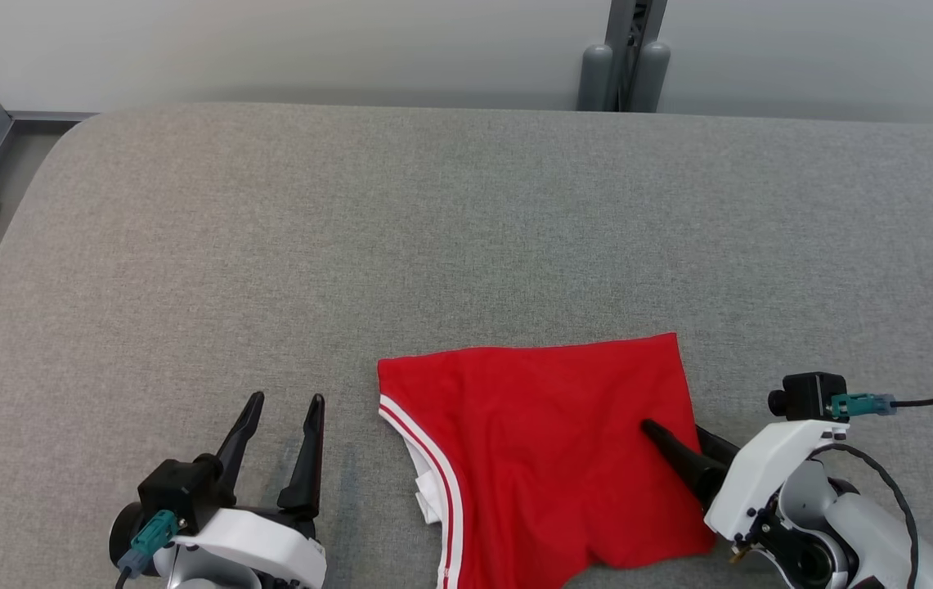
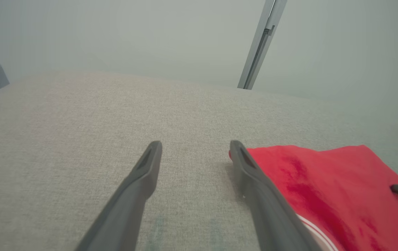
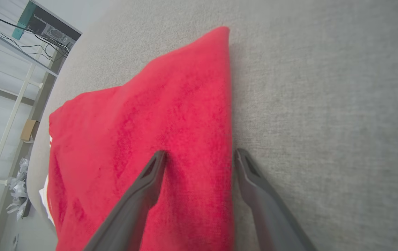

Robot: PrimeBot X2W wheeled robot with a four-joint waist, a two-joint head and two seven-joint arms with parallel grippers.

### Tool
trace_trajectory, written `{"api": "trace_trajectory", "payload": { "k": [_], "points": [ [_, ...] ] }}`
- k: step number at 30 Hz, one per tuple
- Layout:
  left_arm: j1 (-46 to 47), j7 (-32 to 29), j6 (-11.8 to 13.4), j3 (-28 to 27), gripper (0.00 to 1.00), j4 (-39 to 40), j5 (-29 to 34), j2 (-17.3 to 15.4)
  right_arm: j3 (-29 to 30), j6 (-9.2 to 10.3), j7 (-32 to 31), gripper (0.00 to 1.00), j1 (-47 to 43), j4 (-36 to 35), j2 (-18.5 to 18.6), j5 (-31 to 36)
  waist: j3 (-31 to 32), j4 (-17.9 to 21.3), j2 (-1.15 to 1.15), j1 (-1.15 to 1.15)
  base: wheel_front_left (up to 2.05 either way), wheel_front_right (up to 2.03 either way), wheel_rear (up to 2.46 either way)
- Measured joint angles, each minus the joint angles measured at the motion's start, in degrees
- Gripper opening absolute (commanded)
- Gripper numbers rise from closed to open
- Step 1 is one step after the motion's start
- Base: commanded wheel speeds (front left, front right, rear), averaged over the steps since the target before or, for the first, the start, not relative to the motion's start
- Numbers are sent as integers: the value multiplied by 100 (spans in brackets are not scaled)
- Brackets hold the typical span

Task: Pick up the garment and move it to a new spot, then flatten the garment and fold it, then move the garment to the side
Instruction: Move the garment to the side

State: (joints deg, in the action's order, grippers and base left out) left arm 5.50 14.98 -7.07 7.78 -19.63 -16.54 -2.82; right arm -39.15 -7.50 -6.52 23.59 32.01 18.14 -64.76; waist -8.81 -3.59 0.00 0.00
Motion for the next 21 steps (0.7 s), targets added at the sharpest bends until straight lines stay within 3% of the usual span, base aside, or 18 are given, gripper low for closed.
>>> {"api": "trace_trajectory", "payload": {
  "k": [11,12,13,15,21],
  "points": [
    [115,0,-2,59,100,-31,0,0,-631,-1,47,100,394,79,15,-392,-126,-5,0,0,0,0,0],
    [130,0,-12,66,100,-35,0,1,-681,-1,75,94,415,92,14,-425,-130,-6,0,0,0,0,0],
    [146,0,-15,74,100,-44,0,0,-733,-1,103,69,435,108,14,-441,-128,-8,0,0,0,0,0],
    [163,0,-19,87,100,-52,0,1,-823,0,156,0,472,140,19,-493,-121,-15,0,0,0,0,0],
    [170,0,-19,100,100,-70,0,1,-1129,-1,321,0,556,219,82,-560,-90,-19,0,0,0,0,0]
  ]
}}
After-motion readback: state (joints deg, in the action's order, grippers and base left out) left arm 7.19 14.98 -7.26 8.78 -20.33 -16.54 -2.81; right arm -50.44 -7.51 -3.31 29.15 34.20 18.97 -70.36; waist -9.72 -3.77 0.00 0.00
